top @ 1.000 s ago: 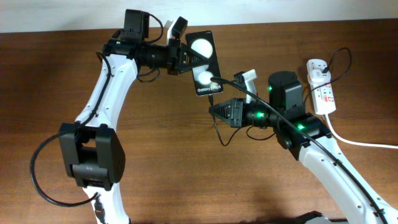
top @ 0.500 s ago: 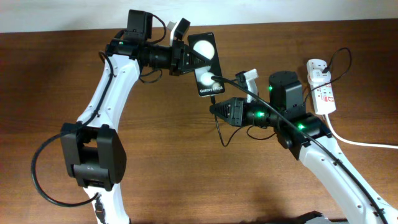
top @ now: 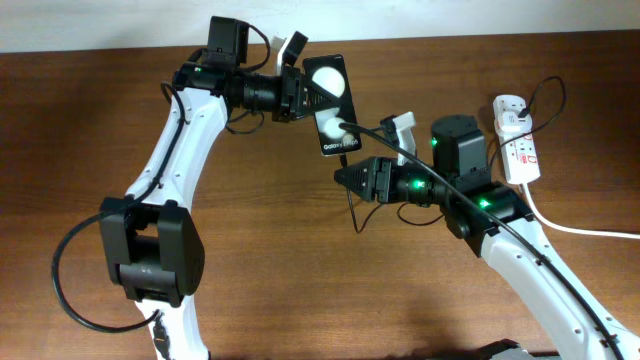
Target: Plug charger to phone and switch on socket
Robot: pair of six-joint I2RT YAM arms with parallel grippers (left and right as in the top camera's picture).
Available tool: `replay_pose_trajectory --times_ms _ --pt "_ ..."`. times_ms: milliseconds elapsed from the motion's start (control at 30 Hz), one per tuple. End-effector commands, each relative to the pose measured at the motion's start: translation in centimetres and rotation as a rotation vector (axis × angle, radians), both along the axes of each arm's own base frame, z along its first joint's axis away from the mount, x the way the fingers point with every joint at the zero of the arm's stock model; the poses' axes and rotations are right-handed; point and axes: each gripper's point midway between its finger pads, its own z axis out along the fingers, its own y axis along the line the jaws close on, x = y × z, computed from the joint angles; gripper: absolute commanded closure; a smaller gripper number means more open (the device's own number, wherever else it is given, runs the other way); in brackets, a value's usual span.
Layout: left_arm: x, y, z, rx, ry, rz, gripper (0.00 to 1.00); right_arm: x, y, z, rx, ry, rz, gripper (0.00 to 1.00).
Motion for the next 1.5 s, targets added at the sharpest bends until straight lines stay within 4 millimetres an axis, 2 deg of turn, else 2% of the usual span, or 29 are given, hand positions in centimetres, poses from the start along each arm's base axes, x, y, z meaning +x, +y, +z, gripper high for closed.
replay_pose_trajectory --times_ms 0,133,267,433,700,867,1000,1300,1467 --pt "-0.6 -0.1 1.3 -0.009 -0.059 -0.015 1.0 0.7 -0.7 -0.3 -0.045 -0.025 -0.034 0.46" --pt "-0.4 0.2 0.3 0.047 -0.064 0.008 1.0 1.0 -1.4 -1.3 -0.091 -0.001 -0.079 0.45" --pt "0.1 1.2 -2.7 0.204 -0.058 0.067 1.0 1.2 -1.9 -1.9 -0.129 -0.002 -0.1 0.44" --pt "-0.1 2.0 -6.1 0.304 -0.012 0.101 1.0 1.2 -2.3 -2.4 -0.15 0.011 -0.118 0.44" --pt "-0.3 2.6 -10.3 0.353 0.004 0.119 1.0 1.0 -2.3 -2.7 -0.164 0.014 -0.108 0.44" --pt "-0.1 3.2 -11.5 0.405 0.001 0.142 1.0 0.8 -2.4 -2.9 -0.168 0.025 -0.107 0.44" --pt "0.4 3.1 -11.5 0.398 -0.021 0.148 1.0 0.8 -2.4 -2.9 -0.169 0.029 -0.107 0.44" --pt "2.1 2.5 -13.2 0.363 0.009 0.18 1.0 0.7 -2.4 -3.0 -0.171 0.032 -0.107 0.44" --pt "2.3 2.4 -16.4 0.379 0.074 0.176 1.0 0.7 -2.4 -3.0 -0.171 0.032 -0.107 0.44"
